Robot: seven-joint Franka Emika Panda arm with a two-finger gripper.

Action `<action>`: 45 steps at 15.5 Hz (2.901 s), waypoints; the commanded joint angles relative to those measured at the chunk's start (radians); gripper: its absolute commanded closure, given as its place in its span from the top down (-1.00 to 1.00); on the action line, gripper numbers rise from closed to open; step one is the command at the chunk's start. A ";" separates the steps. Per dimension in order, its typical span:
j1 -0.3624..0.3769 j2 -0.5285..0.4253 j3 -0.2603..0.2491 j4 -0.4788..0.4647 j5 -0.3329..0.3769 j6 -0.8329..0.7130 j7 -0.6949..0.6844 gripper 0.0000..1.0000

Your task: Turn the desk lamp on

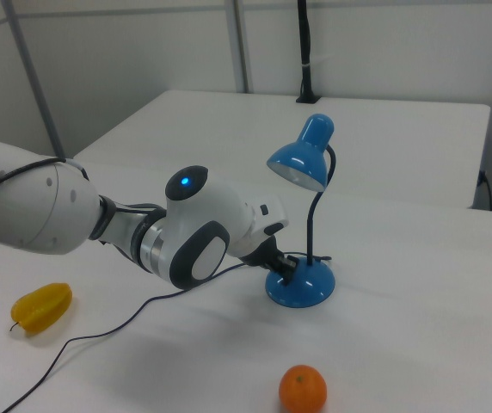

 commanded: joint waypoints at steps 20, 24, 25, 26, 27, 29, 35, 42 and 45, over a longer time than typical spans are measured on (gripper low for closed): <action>0.096 -0.216 0.008 -0.008 -0.012 -0.479 0.067 -1.00; 0.222 -0.328 0.007 0.001 -0.015 -0.701 0.113 -1.00; 0.253 -0.352 0.007 0.015 -0.017 -0.748 0.116 -1.00; 0.288 -0.371 0.007 0.036 -0.024 -0.812 0.118 -1.00; 0.320 -0.384 0.008 0.071 -0.040 -0.894 0.118 -1.00; 0.355 -0.391 0.010 0.172 -0.051 -1.075 0.119 -1.00; 0.409 -0.420 -0.004 0.273 -0.048 -1.276 0.121 -0.41; 0.400 -0.421 -0.009 0.276 -0.051 -1.314 0.118 1.00; 0.396 -0.420 -0.009 0.306 -0.049 -1.317 0.121 1.00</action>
